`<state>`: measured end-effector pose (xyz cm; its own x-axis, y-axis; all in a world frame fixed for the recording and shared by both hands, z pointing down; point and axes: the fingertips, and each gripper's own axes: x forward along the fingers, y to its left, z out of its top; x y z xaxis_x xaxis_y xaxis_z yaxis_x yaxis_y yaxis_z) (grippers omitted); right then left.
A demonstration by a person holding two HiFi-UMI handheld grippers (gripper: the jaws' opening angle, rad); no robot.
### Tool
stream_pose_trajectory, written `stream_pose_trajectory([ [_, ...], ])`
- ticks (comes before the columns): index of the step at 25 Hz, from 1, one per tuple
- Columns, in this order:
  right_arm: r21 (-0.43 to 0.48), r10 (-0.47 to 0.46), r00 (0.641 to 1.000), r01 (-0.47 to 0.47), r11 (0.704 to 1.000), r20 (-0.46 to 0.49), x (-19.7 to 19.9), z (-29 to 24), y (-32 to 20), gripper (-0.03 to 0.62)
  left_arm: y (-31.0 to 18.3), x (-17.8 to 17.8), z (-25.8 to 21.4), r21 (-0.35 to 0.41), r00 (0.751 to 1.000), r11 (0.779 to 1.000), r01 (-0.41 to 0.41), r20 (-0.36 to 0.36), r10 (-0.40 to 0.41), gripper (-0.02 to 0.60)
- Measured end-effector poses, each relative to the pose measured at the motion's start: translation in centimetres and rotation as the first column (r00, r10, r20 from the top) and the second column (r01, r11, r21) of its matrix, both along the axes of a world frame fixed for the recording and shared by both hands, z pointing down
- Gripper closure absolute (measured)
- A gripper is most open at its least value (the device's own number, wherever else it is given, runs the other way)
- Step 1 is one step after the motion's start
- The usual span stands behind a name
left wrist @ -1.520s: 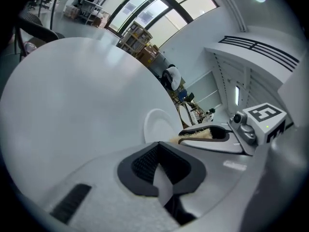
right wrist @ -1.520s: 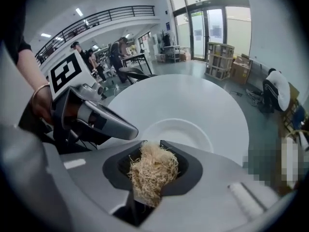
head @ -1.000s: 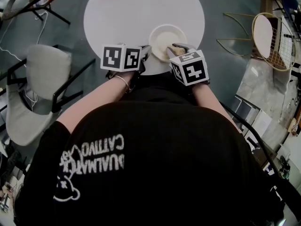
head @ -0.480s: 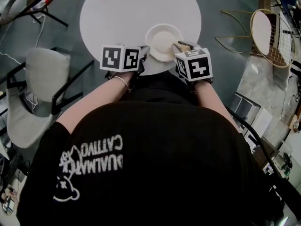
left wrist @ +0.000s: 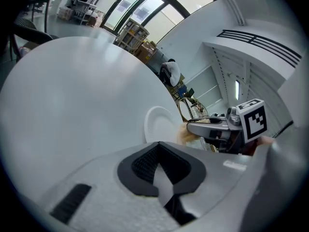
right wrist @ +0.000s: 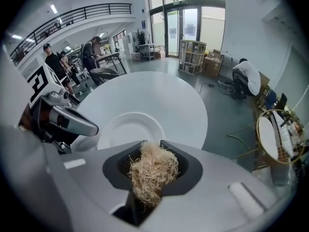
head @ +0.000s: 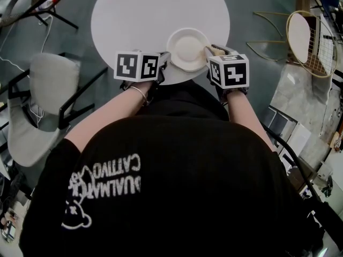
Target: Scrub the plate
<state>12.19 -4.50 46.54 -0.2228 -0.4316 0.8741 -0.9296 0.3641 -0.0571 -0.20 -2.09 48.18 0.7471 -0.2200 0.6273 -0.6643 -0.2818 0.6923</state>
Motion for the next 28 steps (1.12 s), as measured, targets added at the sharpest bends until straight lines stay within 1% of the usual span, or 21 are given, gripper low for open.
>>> stream_pose_trajectory([
  [2, 0.004, 0.009, 1.000, -0.009, 1.000, 0.002, 0.2, -0.2, 0.0, 0.507, 0.1, 0.0, -0.1, 0.003, 1.000, 1.000, 0.000, 0.001, 0.000, 0.581],
  [4, 0.009, -0.001, 1.000, 0.001, 1.000, 0.026, -0.4, -0.6, 0.3, 0.507, 0.2, -0.1, -0.1, 0.006, 1.000, 1.000, 0.000, 0.001, 0.000, 0.581],
  [8, 0.012, -0.094, 0.987, 0.093, 0.996, 0.131, -4.4, -1.7, 1.6, 0.507, 0.3, -0.3, -0.3, 0.009, 1.000, 1.000, 0.007, 0.000, -0.007, 0.581],
  [12, 0.002, -0.179, 0.972, 0.181, 0.983, 0.150, -7.1, -1.7, 2.9, 0.507, 0.6, 0.0, -0.6, 0.016, 1.000, 1.000, 0.002, -0.004, -0.001, 0.581],
  [16, -0.001, -0.217, 0.960, 0.221, 0.975, 0.175, -8.5, -1.4, 3.9, 0.507, 1.1, -0.3, -0.6, 0.018, 1.000, 1.000, -0.006, -0.003, 0.006, 0.581],
  [18, -0.009, -0.213, 0.958, 0.219, 0.976, 0.192, -8.8, -1.3, 4.4, 0.507, 1.3, -0.5, -0.6, 0.021, 1.000, 1.000, -0.006, -0.003, 0.006, 0.581],
  [21, -0.023, -0.174, 0.961, 0.183, 0.983, 0.215, -8.5, -1.0, 4.7, 0.507, 1.6, -0.6, -0.8, 0.026, 1.000, 1.000, -0.012, -0.003, 0.012, 0.581],
  [28, -0.040, -0.078, 0.976, 0.088, 0.995, 0.201, -6.7, -0.5, 4.6, 0.507, 2.0, -0.9, -0.9, 0.026, 1.000, 0.999, -0.021, 0.000, 0.021, 0.581],
])
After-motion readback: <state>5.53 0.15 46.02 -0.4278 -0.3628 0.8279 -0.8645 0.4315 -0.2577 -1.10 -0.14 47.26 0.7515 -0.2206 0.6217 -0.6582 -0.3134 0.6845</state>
